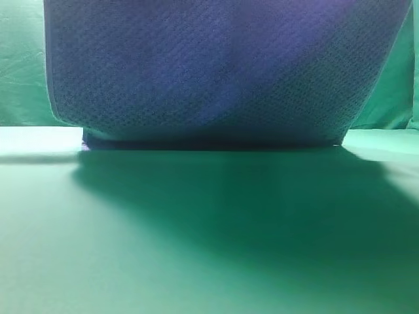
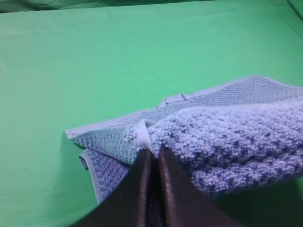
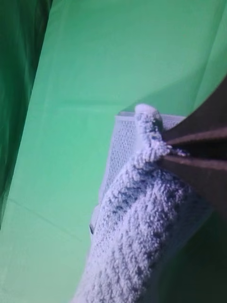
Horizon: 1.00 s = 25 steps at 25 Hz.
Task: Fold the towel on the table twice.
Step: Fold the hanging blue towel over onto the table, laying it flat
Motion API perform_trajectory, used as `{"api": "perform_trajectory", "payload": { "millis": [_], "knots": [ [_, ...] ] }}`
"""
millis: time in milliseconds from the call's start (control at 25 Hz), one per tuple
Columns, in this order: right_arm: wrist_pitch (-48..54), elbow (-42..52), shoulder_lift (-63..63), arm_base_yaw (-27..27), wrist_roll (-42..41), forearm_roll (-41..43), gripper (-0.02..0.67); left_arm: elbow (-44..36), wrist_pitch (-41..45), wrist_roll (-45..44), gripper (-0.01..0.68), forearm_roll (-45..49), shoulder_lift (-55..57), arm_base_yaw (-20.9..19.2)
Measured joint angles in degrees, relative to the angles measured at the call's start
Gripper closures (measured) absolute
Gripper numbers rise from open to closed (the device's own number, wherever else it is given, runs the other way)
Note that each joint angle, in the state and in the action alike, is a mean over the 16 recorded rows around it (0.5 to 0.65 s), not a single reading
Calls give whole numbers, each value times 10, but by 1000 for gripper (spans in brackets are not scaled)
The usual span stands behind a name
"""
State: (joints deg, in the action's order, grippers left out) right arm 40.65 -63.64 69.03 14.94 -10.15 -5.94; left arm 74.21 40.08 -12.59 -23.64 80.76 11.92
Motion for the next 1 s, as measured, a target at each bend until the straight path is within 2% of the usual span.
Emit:
{"api": "perform_trajectory", "payload": {
  "millis": [480,1000],
  "knots": [
    [31,117,-124,2,1,-35,649,-167,-7,-8,673,-30,-136,3],
    [89,232,-246,3,-1,-83,649,-313,12,-12,673,-87,-259,3]
  ]
}}
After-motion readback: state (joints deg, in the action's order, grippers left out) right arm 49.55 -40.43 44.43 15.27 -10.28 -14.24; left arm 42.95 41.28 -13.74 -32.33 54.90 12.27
